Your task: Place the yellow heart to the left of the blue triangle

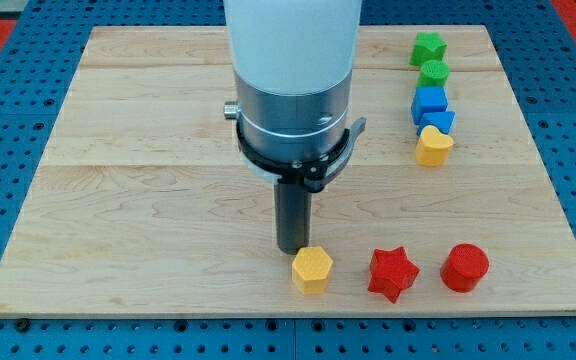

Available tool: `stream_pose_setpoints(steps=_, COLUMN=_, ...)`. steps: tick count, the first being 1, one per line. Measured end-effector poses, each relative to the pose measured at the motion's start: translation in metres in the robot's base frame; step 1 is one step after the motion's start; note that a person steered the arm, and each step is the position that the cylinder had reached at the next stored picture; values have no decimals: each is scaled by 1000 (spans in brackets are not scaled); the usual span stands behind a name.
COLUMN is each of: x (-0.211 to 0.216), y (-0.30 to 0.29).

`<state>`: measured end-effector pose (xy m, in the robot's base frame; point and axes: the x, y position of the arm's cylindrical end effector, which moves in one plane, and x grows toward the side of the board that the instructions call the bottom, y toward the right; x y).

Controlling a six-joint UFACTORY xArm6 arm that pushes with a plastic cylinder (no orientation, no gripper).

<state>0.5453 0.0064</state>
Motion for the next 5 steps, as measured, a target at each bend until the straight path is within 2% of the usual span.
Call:
stream_pose_setpoints(steps=1, x=-37, y=55)
stream_pose_setpoints(steps=3, x=-77, y=181)
stream_pose_setpoints(steps=4, x=-86, y=210)
stream_pose_setpoints(steps=5, x=-115, y=210)
